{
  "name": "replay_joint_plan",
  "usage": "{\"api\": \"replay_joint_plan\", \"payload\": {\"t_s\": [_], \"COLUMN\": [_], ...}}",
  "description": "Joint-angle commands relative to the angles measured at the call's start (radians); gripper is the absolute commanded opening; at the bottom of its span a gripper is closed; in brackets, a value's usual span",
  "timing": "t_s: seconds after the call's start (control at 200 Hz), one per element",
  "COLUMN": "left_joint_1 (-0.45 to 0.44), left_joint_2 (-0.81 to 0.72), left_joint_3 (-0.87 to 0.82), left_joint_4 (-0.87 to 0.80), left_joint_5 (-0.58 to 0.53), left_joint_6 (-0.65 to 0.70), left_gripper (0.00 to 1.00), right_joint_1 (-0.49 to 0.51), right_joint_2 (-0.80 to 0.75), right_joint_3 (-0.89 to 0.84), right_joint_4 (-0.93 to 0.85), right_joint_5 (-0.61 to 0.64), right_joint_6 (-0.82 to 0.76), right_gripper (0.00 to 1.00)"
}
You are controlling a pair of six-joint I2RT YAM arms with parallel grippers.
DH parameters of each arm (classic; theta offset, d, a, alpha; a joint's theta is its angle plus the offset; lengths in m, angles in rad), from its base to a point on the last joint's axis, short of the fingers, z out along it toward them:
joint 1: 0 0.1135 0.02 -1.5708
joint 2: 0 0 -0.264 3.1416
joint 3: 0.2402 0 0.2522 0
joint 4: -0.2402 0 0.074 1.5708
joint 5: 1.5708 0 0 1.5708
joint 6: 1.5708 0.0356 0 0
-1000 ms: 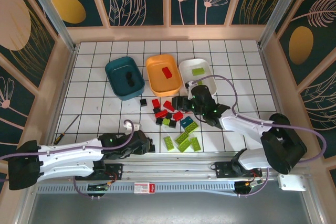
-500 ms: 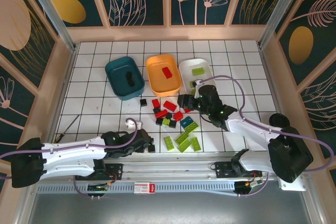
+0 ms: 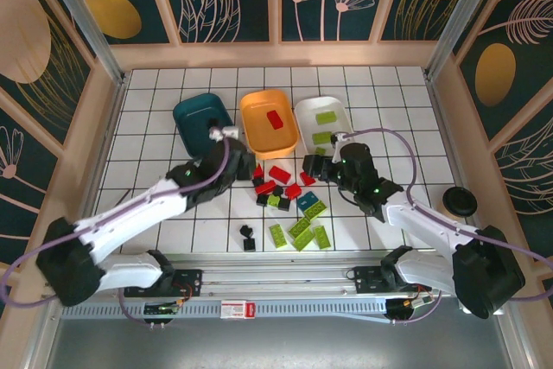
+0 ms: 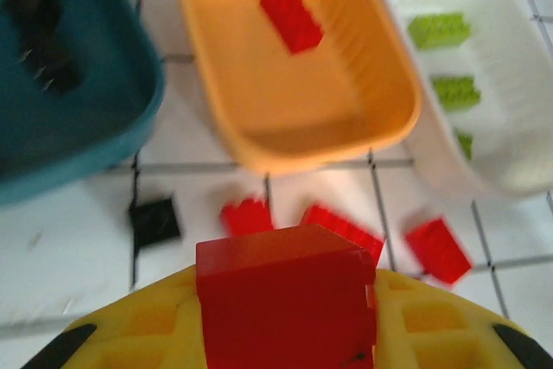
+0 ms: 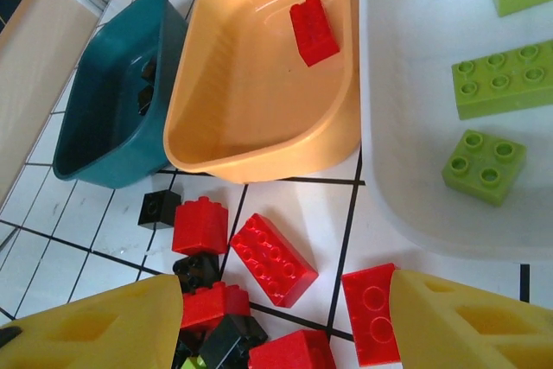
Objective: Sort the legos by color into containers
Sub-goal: Place the lego in the container.
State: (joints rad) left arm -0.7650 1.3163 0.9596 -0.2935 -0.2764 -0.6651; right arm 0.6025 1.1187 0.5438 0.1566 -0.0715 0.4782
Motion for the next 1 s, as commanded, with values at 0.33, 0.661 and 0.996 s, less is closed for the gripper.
{"api": "replay_joint_plan", "payload": {"t_s": [0.33, 0.661, 0.996], "left_joint_1": [0.155, 0.181, 0.18], "left_joint_2": [0.644, 0.767, 0.375], "left_joint_3": [0.598, 0.771, 0.447], "left_joint_4": [0.073, 0.029, 0.174], "left_joint_5": [0.218, 0.25, 0.309], "left_joint_6": [0.136, 0.127, 0.069], "left_gripper": [0.22, 0.68, 0.87], "right_joint_1": [-0.004, 0.011, 0.249], "right_joint_2": [-0.026, -0.022, 0.084], "right_joint_3": [-0.09, -0.088, 0.002], "right_joint_4": [-0.045, -0.063, -0.004], "right_joint_5": [-0.007, -0.027, -0.108], "right_joint_6": [0.031, 0.0, -0.091], "right_gripper": [0.64, 0.63, 0.63]}}
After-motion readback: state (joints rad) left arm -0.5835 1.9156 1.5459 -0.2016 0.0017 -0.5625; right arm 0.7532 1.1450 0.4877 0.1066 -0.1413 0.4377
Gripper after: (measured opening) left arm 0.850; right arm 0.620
